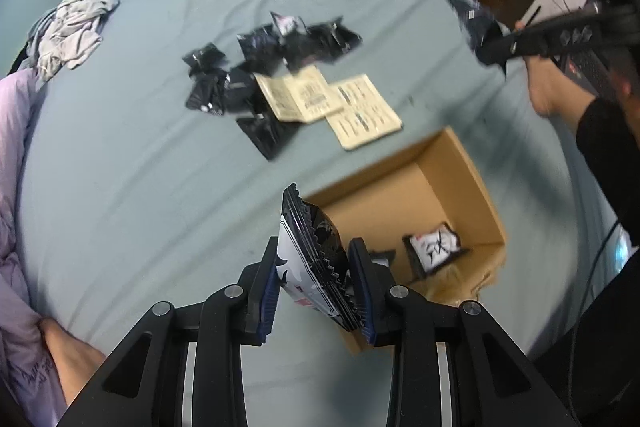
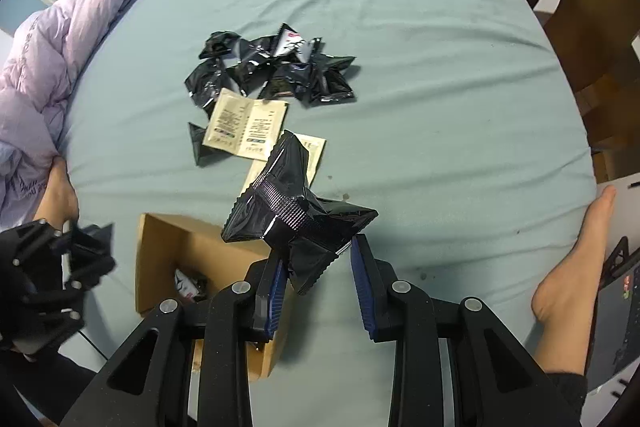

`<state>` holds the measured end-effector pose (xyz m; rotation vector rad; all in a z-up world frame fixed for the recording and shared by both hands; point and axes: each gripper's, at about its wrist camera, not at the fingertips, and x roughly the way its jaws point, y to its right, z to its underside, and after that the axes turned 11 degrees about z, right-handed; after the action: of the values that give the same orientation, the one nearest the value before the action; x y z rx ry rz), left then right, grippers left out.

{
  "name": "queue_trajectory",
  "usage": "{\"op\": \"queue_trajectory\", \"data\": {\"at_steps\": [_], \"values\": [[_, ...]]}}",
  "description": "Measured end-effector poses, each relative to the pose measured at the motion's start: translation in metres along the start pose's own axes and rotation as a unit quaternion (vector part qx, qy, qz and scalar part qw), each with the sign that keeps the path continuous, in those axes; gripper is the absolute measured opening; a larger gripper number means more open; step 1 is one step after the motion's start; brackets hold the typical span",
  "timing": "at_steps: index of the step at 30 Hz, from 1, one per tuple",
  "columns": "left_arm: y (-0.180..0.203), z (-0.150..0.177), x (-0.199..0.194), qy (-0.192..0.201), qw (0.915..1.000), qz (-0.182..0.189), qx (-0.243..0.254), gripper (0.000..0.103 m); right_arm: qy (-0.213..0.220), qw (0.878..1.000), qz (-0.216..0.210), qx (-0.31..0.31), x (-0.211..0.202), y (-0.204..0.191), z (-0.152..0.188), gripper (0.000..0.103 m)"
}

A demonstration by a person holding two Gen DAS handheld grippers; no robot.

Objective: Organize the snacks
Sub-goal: 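Lower the packet into the box and open the left gripper while the right carries the black packet, then lower the black packet into the box and open the right gripper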

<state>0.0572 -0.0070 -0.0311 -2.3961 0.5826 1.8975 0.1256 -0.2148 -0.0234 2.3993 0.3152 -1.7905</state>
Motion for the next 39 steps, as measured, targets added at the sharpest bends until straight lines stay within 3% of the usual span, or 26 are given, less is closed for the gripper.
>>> {"op": "queue_trajectory", "data": {"at_steps": [3, 11, 28, 30, 32, 36, 39], "values": [[0.011, 0.008, 0.012, -0.019, 0.9997, 0.012, 0.001, 0.032, 0.009, 1.0, -0.011, 0.0, -0.013, -0.002, 0.006, 0.029], [0.053, 0.024, 0.033, -0.043, 0.9963, 0.015, 0.072, 0.032, 0.016, 1.0, -0.014, -0.001, -0.024, 0.0, 0.013, 0.029], [0.042, 0.039, 0.065, -0.094, 0.9948, -0.001, 0.039, 0.033, -0.007, 0.999, -0.004, -0.037, -0.01, -0.021, 0.014, 0.029], [0.042, 0.04, 0.067, -0.101, 0.9942, 0.002, 0.038, 0.037, -0.01, 0.999, -0.004, -0.042, -0.008, -0.024, 0.015, 0.029], [0.045, 0.04, 0.066, -0.097, 0.9943, 0.002, 0.046, 0.051, -0.014, 0.999, -0.003, -0.046, -0.005, -0.027, 0.015, 0.029], [0.048, 0.038, 0.06, -0.092, 0.9947, 0.004, 0.045, 0.057, -0.029, 0.998, -0.002, -0.058, 0.003, -0.032, 0.016, 0.029], [0.045, 0.035, 0.047, -0.073, 0.9967, 0.014, 0.031, 0.069, -0.035, 0.997, 0.0, -0.071, 0.008, -0.039, 0.017, 0.029]]}}
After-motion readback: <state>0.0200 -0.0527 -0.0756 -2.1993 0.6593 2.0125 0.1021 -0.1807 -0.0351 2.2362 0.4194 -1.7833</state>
